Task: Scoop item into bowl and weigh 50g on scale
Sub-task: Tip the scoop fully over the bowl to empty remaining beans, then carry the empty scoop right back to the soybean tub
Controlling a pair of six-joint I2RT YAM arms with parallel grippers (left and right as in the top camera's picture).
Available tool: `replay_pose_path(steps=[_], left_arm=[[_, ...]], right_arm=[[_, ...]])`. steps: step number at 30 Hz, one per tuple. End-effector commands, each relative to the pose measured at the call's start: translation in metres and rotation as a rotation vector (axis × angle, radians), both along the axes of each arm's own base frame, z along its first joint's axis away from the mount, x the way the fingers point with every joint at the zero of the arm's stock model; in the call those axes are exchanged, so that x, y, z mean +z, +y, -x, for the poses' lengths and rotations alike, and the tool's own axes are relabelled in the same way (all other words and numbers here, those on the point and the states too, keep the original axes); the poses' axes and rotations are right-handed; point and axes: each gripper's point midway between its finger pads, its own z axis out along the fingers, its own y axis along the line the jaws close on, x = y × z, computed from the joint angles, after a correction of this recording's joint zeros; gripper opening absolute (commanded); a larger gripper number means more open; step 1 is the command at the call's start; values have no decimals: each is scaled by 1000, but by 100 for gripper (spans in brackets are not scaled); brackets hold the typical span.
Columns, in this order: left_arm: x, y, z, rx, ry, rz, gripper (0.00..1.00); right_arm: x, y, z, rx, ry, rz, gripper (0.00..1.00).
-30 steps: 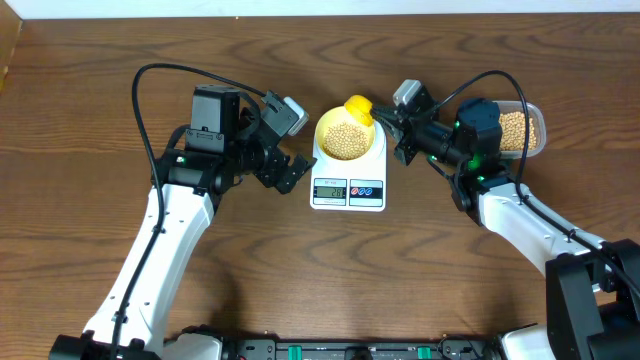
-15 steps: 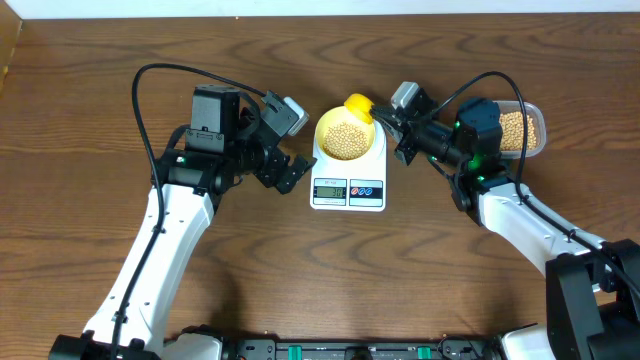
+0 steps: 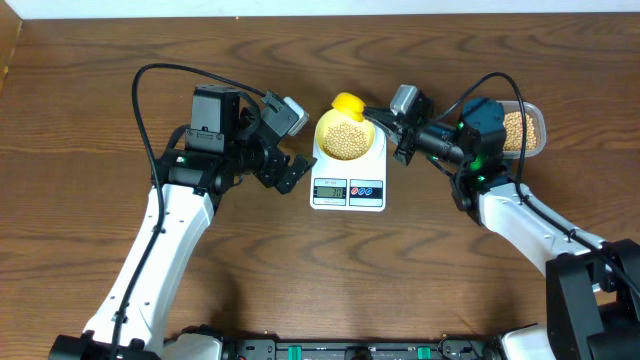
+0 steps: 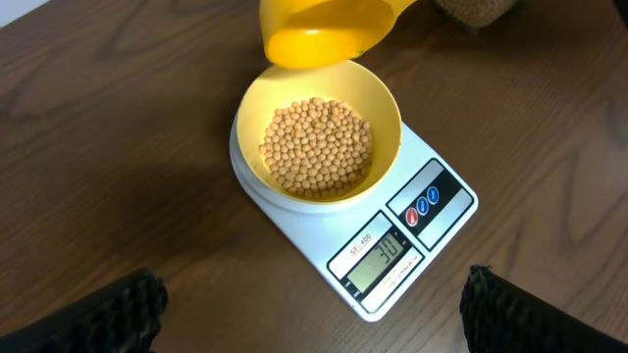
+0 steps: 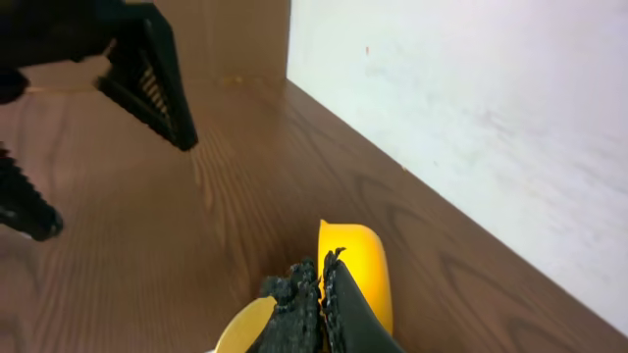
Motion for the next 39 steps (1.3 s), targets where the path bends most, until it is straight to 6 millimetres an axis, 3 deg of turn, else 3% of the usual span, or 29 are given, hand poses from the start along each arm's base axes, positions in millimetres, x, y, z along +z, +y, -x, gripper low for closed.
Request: replay_pose_path(steps=[1, 11, 17, 26, 32, 39], left_arm=[[2, -1, 3, -4, 1, 15, 98], [2, -1, 3, -4, 1, 15, 98], [2, -1, 3, -4, 1, 15, 97], [2, -1, 3, -4, 1, 15, 98], [2, -1, 3, -4, 1, 15, 98], [2, -1, 3, -4, 1, 15, 97]], right_arm=[[1, -9, -2, 5, 31, -30, 1], [2, -62, -29, -148, 251, -171, 1], [4, -86, -34, -179, 318, -225, 1], [19, -105, -36, -227, 333, -271, 1], [39, -120, -44, -348, 307, -313, 1], [29, -151, -48, -593, 379, -285, 1]])
